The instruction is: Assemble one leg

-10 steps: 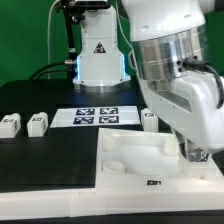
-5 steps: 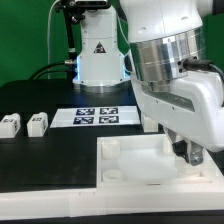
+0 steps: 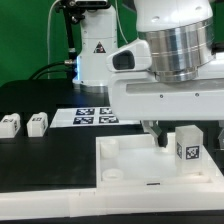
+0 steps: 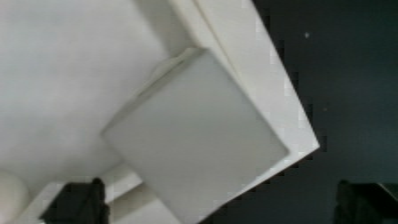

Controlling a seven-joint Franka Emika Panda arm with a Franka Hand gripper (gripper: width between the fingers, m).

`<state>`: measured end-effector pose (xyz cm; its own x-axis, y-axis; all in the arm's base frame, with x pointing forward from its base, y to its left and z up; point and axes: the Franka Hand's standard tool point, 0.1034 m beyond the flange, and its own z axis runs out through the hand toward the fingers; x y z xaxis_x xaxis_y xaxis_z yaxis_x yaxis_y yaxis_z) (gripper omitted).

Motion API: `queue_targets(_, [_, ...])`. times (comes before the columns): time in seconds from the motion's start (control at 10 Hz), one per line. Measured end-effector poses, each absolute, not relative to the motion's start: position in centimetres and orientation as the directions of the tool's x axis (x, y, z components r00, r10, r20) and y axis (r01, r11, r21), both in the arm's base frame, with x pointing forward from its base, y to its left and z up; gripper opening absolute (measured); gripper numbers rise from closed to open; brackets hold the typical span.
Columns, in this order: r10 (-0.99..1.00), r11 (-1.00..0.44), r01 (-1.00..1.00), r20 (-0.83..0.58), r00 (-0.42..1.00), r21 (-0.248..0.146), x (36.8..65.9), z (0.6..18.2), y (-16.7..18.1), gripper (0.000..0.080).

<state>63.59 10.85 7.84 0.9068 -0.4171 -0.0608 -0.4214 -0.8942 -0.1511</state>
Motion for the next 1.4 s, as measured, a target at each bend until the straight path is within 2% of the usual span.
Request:
queue_targets(0.1, [-0.339, -0.927, -0.343, -0.048, 0.939, -0.155, 63.62, 7.79, 10.79, 0.0645])
queue_targets(0.3, [-0.027, -0.993, -0.027, -0.006, 1.0, -0.116, 63.29, 7.53, 10.79, 0.0649])
queue_targets(0.5, [-0.003, -0.994, -0.004, -0.002, 1.0, -0.113, 63.32, 7.53, 10.74, 0.0649])
queue_targets(0.6, [-0.02, -0.993, -0.021, -0.004, 1.0, -0.113, 63.32, 7.52, 10.75, 0.0568])
queue_targets(0.7, [-0.026, -0.993, -0.026, -0.004, 1.0, -0.113, 63.31, 7.51, 10.75, 0.0432])
queue_targets(0.8, [-0.095, -0.989, -0.096, -0.013, 0.995, -0.114, 63.31, 7.51, 10.79, 0.0432])
queue_targets(0.9, [-0.199, -0.973, -0.201, -0.025, 0.98, -0.114, 63.3, 7.51, 10.87, 0.025])
queue_targets(1.0, [-0.298, -0.947, -0.3, -0.036, 0.954, -0.112, 63.33, 7.52, 10.85, 0.0115])
queue_targets(1.1, [-0.389, -0.914, -0.391, -0.04, 0.92, -0.109, 63.43, 7.42, 10.73, 0.0024])
queue_targets(1.4, [-0.428, -0.897, -0.429, -0.036, 0.903, -0.111, 63.57, 7.29, 10.78, 0.0002])
